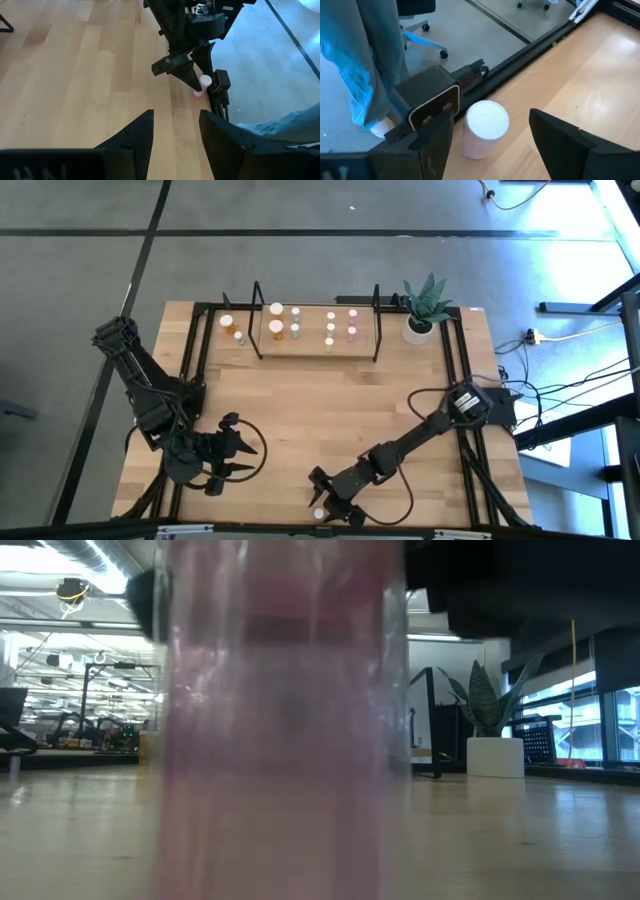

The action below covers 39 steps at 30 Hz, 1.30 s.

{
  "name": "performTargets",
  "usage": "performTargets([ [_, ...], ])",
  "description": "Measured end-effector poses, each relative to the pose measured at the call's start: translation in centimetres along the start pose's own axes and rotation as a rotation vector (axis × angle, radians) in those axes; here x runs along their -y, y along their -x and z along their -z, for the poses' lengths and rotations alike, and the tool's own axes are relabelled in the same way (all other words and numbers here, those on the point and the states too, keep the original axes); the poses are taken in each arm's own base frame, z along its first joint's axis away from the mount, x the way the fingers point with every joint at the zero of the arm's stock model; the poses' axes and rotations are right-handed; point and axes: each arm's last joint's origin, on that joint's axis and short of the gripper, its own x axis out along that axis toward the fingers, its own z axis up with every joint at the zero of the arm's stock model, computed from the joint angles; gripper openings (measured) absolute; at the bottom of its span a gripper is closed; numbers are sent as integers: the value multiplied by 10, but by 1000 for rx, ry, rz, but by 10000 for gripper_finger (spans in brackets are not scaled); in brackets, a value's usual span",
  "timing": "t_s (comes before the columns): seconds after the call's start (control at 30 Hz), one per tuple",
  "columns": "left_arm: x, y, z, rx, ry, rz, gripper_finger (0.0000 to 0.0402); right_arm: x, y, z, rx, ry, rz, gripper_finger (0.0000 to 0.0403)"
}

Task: Pick and place medicine bottles onto shelf by color
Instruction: Put the pink pill bottle on the shelf aligned with the other pink pill bottles

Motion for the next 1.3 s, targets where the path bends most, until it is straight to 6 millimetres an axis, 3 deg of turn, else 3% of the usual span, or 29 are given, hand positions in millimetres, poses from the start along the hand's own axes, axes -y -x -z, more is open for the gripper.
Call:
performTargets([
  [0.27,0,0,0,0,4,0,151,0,-3,2,8,22,9,252],
  [0.83,0,0,0,0,4,0,151,0,-3,2,11,18,4,126],
  [1.0,0,0,0,0,4,-1,151,0,-3,2,10,7,8,120],
  [1.3,0,0,0,0,4,-1,151,8,-2,-8,34,-137,195,117],
])
